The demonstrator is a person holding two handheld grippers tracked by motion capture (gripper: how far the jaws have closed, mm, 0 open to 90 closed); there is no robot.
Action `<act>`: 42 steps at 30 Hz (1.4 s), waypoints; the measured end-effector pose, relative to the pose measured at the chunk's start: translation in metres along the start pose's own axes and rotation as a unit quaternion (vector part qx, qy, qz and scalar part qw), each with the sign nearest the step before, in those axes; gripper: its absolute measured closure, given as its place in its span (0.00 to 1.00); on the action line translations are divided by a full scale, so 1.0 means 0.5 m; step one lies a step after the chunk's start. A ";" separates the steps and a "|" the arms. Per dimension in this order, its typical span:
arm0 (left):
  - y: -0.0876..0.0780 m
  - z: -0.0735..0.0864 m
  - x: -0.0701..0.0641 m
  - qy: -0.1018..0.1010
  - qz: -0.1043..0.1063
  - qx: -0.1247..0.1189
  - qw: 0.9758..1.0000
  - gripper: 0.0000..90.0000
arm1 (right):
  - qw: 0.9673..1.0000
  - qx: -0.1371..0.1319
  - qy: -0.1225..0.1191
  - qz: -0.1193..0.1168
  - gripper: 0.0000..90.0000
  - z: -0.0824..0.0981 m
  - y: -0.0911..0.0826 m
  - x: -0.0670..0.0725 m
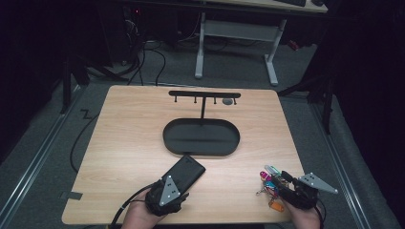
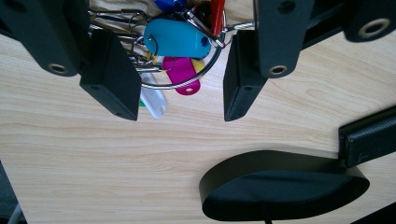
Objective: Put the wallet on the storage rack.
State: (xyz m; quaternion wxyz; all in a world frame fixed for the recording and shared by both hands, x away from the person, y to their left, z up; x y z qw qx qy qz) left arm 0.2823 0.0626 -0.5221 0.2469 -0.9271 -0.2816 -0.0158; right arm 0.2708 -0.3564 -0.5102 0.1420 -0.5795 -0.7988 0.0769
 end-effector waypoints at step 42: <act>-0.032 0.018 -0.010 0.090 -0.065 -0.001 0.994 0.87 | 1.000 0.000 -0.007 -0.011 0.52 -0.005 0.011 0.009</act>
Point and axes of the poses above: each handheld gripper's, and its own axes: y roughly forward along the jaws, z roughly out of its underside, x roughly to its left, the point moved 2 cm from there along y, roughly forward along the jaws, and after that the axes turned 13 degrees about -x, right-handed, at the moved point
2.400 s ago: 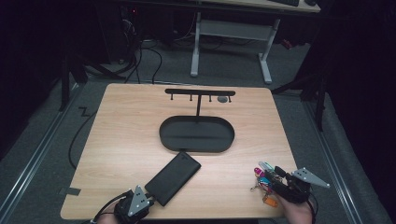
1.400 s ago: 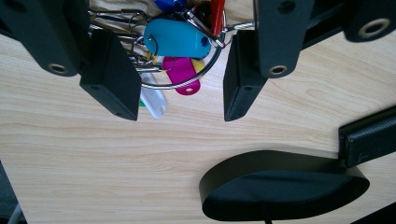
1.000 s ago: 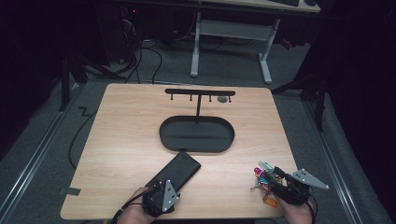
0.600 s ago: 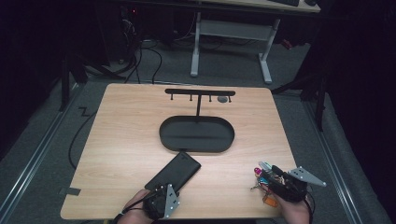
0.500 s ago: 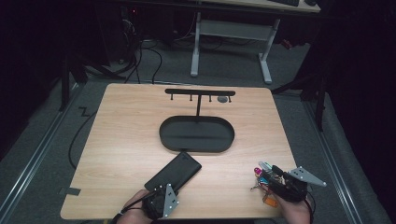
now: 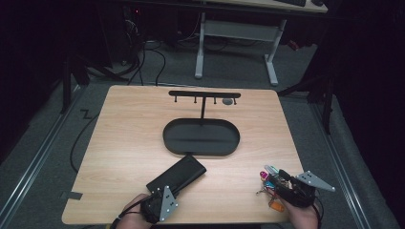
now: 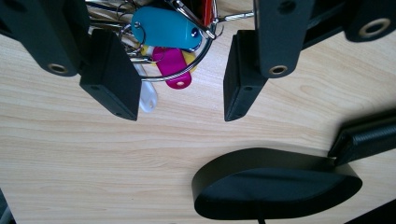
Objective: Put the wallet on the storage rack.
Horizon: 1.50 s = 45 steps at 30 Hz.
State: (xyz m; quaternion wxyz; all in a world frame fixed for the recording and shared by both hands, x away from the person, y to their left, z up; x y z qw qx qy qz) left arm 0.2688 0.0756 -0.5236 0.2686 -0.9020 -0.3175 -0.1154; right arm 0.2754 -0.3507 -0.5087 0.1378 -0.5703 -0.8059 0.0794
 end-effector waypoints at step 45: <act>-0.068 -0.003 0.084 -0.166 0.002 -0.106 0.980 0.91 | 1.000 -0.004 0.015 -0.015 0.53 0.000 0.010 0.003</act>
Point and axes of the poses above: each handheld gripper's, and its own axes: y roughly forward along the jaws, z roughly out of its underside, x roughly to its left, the point moved 2 cm from there along y, roughly forward along the jaws, and after that the axes turned 13 degrees about -x, right-handed, at the moved point
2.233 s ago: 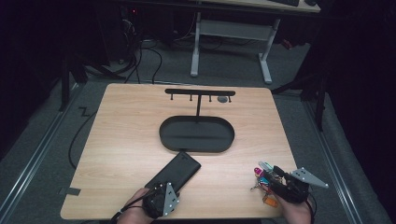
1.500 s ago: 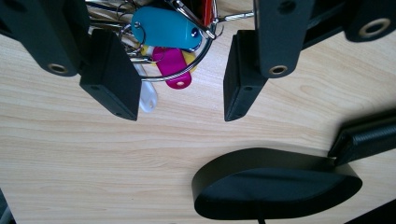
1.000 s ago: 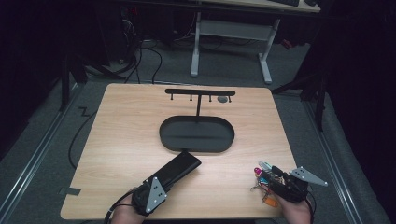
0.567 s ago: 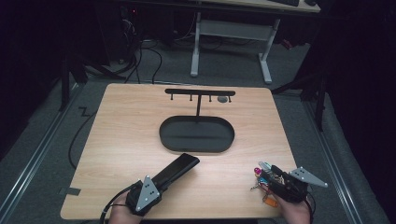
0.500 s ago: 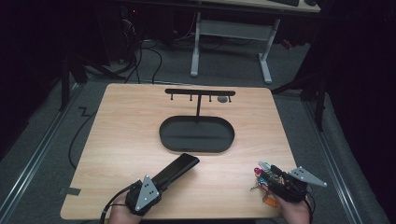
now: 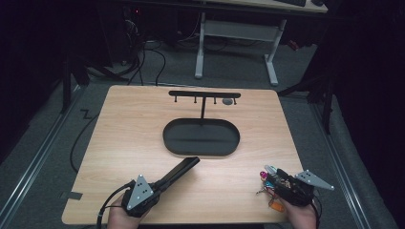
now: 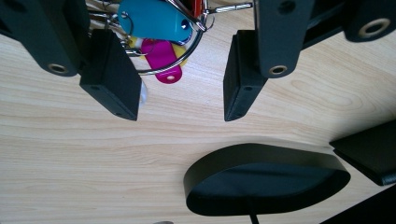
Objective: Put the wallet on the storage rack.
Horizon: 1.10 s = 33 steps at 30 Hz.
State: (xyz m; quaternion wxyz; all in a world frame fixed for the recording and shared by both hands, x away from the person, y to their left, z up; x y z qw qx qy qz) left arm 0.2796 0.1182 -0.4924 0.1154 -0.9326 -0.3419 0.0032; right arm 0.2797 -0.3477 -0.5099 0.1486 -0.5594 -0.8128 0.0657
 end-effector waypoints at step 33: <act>-0.039 0.030 0.114 -0.097 -0.054 -0.049 0.993 0.87 | 1.000 0.005 -0.007 -0.001 0.53 0.001 0.001 -0.001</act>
Point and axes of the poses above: each handheld gripper's, and its own axes: y roughly forward along the jaws, z roughly out of its underside, x roughly to its left, the point moved 2 cm from there along y, roughly forward along the jaws, and after that the axes turned 13 degrees about -x, right-handed, at the moved point
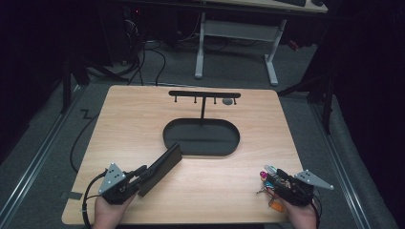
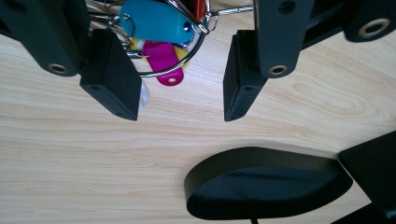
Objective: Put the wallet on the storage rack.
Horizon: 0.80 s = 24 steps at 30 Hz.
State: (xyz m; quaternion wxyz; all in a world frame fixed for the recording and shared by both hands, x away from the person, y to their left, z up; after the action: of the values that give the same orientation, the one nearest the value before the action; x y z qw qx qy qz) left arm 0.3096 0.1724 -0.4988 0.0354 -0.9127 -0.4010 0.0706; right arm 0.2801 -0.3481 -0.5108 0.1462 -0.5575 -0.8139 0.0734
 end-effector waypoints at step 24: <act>0.019 0.002 -0.042 0.080 -0.004 0.105 0.991 0.70 | 1.000 0.003 -0.001 -0.010 0.53 -0.002 0.001 0.004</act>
State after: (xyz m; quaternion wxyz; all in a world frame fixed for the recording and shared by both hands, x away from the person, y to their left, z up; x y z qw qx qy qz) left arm 0.3025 0.1504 -0.4988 0.1629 -0.9051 -0.3908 0.0390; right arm 0.2803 -0.3463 -0.5098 0.1476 -0.5492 -0.8191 0.0752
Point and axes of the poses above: each handheld gripper's, and its own axes: y roughly forward along the jaws, z roughly out of its underside, x roughly to its left, the point moved 2 cm from there along y, roughly forward along the jaws, and after that the axes turned 13 degrees about -x, right-handed, at the moved point
